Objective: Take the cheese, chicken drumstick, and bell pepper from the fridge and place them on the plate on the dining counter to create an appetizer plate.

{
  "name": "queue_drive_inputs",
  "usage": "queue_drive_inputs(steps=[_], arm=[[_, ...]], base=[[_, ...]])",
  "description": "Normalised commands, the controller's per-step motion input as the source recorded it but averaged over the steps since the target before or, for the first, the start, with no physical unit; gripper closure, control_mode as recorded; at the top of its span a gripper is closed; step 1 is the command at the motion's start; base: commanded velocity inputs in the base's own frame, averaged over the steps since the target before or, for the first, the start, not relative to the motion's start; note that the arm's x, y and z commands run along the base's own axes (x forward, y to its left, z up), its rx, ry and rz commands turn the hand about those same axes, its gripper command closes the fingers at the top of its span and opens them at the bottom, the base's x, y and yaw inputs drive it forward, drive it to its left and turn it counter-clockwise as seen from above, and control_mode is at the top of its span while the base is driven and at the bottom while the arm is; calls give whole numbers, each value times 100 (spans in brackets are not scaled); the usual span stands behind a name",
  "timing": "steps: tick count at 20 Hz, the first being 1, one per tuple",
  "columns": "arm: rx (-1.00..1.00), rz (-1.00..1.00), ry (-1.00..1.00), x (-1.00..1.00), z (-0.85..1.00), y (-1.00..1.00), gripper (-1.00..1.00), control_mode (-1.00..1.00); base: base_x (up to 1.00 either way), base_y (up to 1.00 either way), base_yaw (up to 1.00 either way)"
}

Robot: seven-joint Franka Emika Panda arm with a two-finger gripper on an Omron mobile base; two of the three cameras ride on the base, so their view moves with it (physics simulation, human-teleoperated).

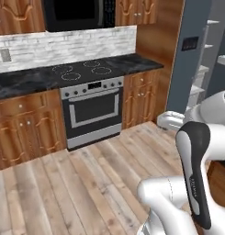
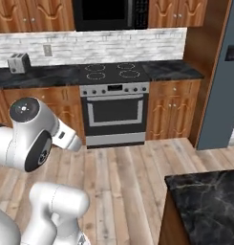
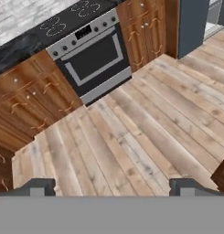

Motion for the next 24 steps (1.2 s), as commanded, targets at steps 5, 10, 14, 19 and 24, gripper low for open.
queue_drive_inputs(steps=[5,10,14,19,24], arm=[[0,0,0,0,0,0,-100,100],[0,0,0,0,0,0,-100,100],[0,0,0,0,0,0,-100,100],[0,0,0,0,0,0,-100,100],[0,0,0,0,0,0,-100,100]], base=[[89,-5,-47],[92,0,-48],[99,-1,-45],[100,-4,-43],[100,-3,-44]])
